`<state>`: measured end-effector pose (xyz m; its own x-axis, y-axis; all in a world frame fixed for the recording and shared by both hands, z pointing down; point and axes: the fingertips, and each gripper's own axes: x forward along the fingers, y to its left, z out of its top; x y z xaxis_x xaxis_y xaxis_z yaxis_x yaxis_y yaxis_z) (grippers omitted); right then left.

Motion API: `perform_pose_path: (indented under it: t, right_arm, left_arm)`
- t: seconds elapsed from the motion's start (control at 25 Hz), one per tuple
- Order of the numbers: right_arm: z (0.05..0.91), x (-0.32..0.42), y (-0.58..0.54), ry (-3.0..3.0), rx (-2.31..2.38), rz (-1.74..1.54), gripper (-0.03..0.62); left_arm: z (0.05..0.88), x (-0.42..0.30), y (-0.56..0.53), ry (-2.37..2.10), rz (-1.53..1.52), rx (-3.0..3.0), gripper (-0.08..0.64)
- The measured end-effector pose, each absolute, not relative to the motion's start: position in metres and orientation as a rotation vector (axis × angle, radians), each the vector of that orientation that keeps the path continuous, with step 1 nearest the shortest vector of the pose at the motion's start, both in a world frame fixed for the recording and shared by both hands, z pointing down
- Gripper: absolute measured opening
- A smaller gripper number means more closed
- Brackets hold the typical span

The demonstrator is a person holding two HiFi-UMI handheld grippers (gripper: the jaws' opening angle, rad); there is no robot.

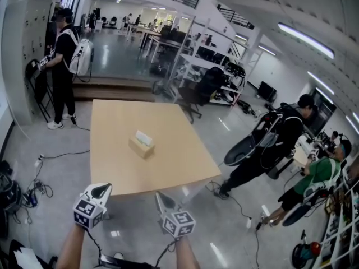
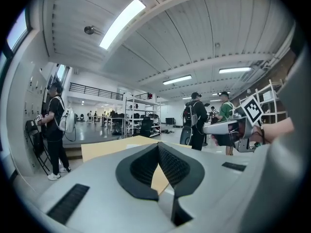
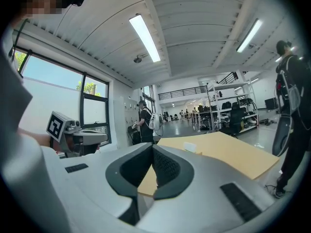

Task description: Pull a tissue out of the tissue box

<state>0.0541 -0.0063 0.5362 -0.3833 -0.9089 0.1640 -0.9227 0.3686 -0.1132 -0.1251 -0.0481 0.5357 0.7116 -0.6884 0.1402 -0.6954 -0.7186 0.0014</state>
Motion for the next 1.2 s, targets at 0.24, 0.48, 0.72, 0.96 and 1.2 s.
perform_pose_path:
  t: [0.24, 0.48, 0.72, 0.96, 1.2]
  right_arm:
    - [0.524, 0.050, -0.027, -2.535, 1.713, 0.244, 0.011]
    - [0.519, 0.050, -0.039, -2.535, 1.717, 0.243, 0.011]
    - [0.522, 0.049, -0.049, -2.533, 1.707, 0.244, 0.011]
    - [0.528, 0.053, -0.067, -2.541, 1.689, 0.253, 0.011]
    - [0.540, 0.068, -0.104, -2.546, 1.677, 0.265, 0.011]
  left_arm:
    - [0.528, -0.127, -0.070, -1.146, 0.176, 2.876, 0.008]
    - [0.523, -0.127, -0.081, -1.143, 0.164, 2.881, 0.008]
    - [0.523, -0.128, -0.090, -1.153, 0.171, 2.876, 0.008]
    - [0.534, -0.125, -0.109, -1.159, 0.184, 2.857, 0.008]
    - [0.539, -0.114, -0.144, -1.194, 0.191, 2.835, 0.008]
